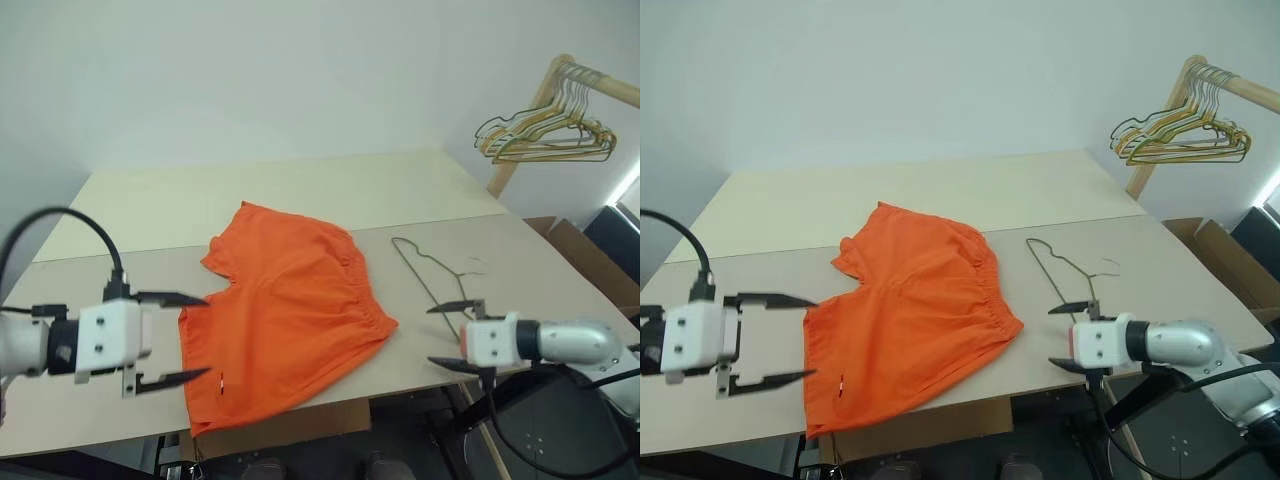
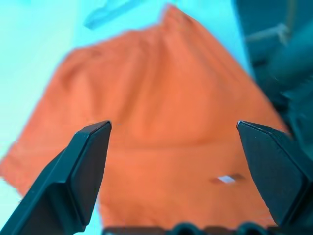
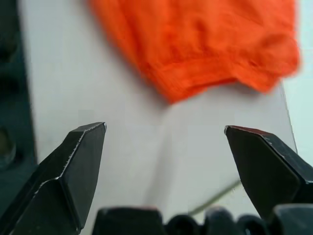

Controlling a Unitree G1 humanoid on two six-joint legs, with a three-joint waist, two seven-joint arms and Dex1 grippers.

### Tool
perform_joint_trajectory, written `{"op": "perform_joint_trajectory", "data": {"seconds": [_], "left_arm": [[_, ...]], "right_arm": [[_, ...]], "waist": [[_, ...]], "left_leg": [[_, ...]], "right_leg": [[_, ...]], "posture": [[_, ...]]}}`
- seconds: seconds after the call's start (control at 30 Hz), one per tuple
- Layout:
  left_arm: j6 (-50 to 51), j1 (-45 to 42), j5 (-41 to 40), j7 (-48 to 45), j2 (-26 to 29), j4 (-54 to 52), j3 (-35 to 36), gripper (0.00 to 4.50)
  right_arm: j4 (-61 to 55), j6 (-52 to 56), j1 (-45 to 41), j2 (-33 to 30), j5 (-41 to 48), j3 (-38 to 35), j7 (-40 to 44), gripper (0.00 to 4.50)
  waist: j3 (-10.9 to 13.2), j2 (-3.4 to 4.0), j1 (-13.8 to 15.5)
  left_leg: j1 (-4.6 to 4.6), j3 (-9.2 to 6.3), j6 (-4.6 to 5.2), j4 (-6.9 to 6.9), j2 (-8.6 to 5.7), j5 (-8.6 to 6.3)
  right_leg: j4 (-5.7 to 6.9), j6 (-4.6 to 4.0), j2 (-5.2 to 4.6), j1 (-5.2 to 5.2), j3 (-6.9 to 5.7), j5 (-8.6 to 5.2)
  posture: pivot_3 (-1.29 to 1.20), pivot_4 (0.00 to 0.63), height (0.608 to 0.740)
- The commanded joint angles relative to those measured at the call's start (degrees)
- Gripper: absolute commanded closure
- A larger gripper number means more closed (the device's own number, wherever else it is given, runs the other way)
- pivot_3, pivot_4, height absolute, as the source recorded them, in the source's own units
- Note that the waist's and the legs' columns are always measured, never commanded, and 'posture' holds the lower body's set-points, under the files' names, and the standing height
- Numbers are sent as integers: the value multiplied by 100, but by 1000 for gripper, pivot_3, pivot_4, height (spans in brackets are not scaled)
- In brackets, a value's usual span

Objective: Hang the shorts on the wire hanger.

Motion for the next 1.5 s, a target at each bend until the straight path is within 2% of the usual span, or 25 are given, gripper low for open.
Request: {"op": "perform_joint_trajectory", "data": {"seconds": [0.03,0.17,0.27,0.43,0.53,0.8,0.9,1.23,1.37,1.5], "left_arm": [[792,-764,-478,1128,-466,-153,-519,32],[1566,-1420,-975,2093,-1166,-451,-1043,32],[1853,-1623,-1052,2635,-1562,-587,-1301,32],[1939,-1680,-954,2697,-1603,-642,-1708,32],[1902,-1696,-932,2668,-1583,-587,-1759,32],[1793,-1669,-851,2504,-1524,-488,-1781,32],[1787,-1638,-841,2474,-1518,-507,-1769,0],[1811,-1578,-828,2477,-1489,-585,-1728,0],[1808,-1579,-816,2481,-1488,-590,-1731,0],[1805,-1630,-810,2490,-1500,-561,-1746,0]], "right_arm": [[-320,1535,-79,348,985,-916,-530,0],[-397,2983,-18,519,528,-1077,-1185,0],[-515,3789,-2,702,556,-1137,-1395,0],[-203,5695,-497,1284,263,-957,-2243,0],[-4,6403,-683,1542,202,-1023,-2426,0],[516,7125,-1072,1965,307,-959,-2068,0],[751,7225,-1295,2102,237,-889,-2013,890],[1412,7835,-1852,2684,92,-1037,-2202,4490],[1525,8238,-2020,3041,89,-1514,-2472,4490],[1702,9055,-2608,3714,113,-2711,-3041,4490]], "waist": [[-3,-4,7],[-10,-14,18],[-11,-14,1],[-13,-11,-119],[-13,-10,-151],[-19,-13,-194],[-21,-14,-221],[-40,-42,-336],[-45,-49,-339],[-45,-46,-373]], "left_leg": [[9,-1,0,0,1,-1],[12,1,-2,4,-2,-16],[1,2,-8,5,-4,-21],[-13,7,-11,6,-10,-20],[-13,6,-11,9,-10,-19],[-8,6,-8,9,-10,-21],[-8,6,-8,8,-8,-21],[-10,5,-11,6,-3,-20],[-10,6,-15,4,2,-19],[-11,11,-21,2,5,-16]], "right_leg": [[-2,2,0,8,0,0],[-5,-18,-1,21,0,15],[-6,-18,0,13,2,13],[-6,-20,4,7,11,12],[-5,-21,7,11,10,12],[-11,-18,15,12,11,13],[-11,-18,17,14,11,13],[-10,-18,21,19,14,13],[-10,-18,24,20,14,14],[-8,-21,29,19,20,16]], "posture": [[40,0,740],[10,0,740],[-12,0,740],[-30,0,740],[-32,0,740],[-29,0,740],[-27,0,740],[-12,0,740],[-10,0,740],[-14,0,740]]}}
